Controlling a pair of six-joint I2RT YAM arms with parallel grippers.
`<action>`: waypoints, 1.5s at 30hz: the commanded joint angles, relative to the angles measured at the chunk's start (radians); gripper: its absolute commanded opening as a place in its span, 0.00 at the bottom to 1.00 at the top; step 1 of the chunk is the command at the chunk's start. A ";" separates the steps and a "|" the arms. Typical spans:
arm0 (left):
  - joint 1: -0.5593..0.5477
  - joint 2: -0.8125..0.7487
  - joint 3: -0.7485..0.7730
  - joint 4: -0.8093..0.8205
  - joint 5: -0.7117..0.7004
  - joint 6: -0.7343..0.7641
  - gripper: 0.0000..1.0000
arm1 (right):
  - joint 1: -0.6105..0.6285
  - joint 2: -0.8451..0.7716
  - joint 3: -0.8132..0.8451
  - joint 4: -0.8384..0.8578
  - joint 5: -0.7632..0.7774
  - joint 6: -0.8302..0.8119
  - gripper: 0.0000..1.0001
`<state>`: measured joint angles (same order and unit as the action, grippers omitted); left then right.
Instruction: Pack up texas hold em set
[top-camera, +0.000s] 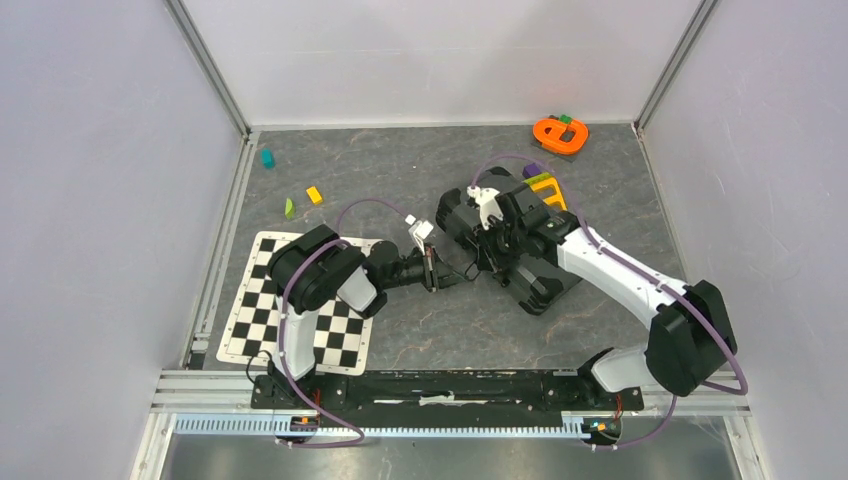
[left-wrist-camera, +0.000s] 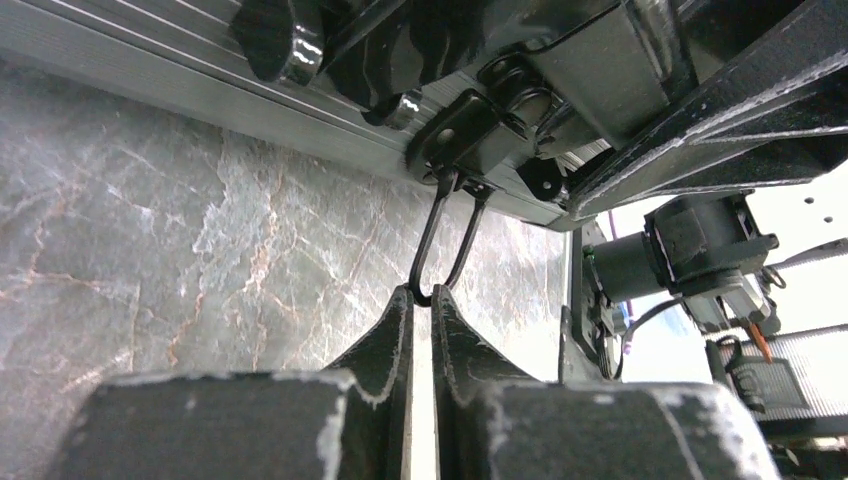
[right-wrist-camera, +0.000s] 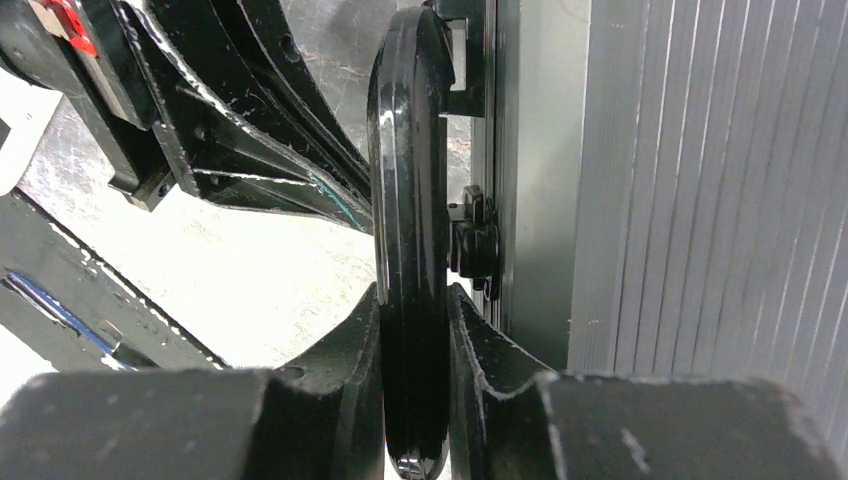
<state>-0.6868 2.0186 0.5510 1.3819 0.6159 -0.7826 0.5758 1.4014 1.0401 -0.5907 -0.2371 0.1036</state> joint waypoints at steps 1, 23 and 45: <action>-0.032 -0.041 0.041 0.174 0.036 -0.026 0.16 | 0.017 -0.044 -0.044 0.197 -0.136 0.121 0.00; -0.068 0.052 0.096 0.174 0.040 -0.009 0.29 | 0.110 -0.116 0.030 0.064 0.109 0.094 0.35; -0.069 0.068 0.124 0.174 0.037 -0.032 0.29 | 0.302 -0.092 -0.004 -0.069 0.551 -0.050 0.98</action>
<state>-0.7429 2.1162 0.6163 1.3972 0.6529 -0.8131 0.8749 1.3193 1.1042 -0.6735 0.2977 0.1078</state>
